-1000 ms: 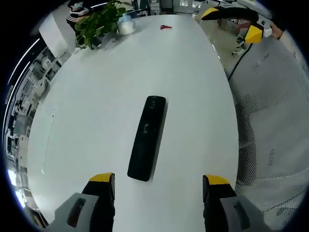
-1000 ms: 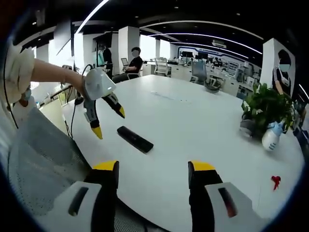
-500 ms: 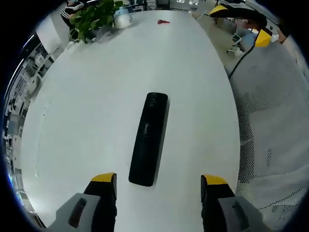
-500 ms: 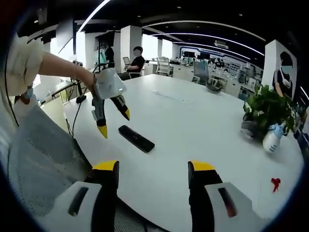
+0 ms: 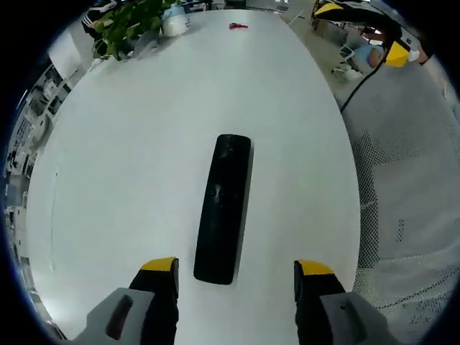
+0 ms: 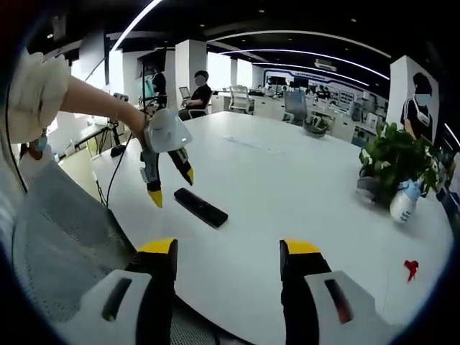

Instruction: Press the specified remote control buttons in sequence, fully releasing each button before pressing the next.

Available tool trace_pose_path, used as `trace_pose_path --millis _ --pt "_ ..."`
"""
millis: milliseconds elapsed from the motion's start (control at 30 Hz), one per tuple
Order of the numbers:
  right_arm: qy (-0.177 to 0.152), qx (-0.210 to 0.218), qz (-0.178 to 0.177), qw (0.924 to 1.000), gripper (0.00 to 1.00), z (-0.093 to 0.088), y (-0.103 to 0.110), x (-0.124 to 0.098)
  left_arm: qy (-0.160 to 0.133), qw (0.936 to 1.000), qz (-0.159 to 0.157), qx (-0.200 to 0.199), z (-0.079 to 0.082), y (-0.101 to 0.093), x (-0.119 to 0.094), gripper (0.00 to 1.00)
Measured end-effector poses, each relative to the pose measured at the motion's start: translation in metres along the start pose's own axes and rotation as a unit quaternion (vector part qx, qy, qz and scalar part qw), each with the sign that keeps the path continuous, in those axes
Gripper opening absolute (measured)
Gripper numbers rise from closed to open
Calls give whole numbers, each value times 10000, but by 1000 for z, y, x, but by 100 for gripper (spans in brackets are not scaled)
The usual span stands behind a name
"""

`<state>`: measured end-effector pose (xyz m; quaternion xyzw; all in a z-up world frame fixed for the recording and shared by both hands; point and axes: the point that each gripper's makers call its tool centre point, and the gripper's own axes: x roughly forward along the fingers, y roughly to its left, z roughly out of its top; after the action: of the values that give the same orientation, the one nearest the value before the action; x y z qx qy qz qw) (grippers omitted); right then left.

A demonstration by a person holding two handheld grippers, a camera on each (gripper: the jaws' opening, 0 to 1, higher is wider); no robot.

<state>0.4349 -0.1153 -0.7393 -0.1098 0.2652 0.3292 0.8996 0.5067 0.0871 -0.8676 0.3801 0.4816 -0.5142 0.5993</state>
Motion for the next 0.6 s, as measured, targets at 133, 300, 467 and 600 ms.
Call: trace_pose_path --millis 133,300,467,600 --pt "-1 8 -11 10000 59 0 0 0 18 10000 39 -19 -1 3 2 62" --pt "-2 31 -15 10000 59 0 -1 0 39 10000 2 -26 -1 1 3 60" --pt "15 13 9 10000 59 -1 0 0 23 10000 4 -1 4 1 6 59" --pt "11 20 -4 10000 59 -1 0 0 61 10000 2 44 6 0 10 58"
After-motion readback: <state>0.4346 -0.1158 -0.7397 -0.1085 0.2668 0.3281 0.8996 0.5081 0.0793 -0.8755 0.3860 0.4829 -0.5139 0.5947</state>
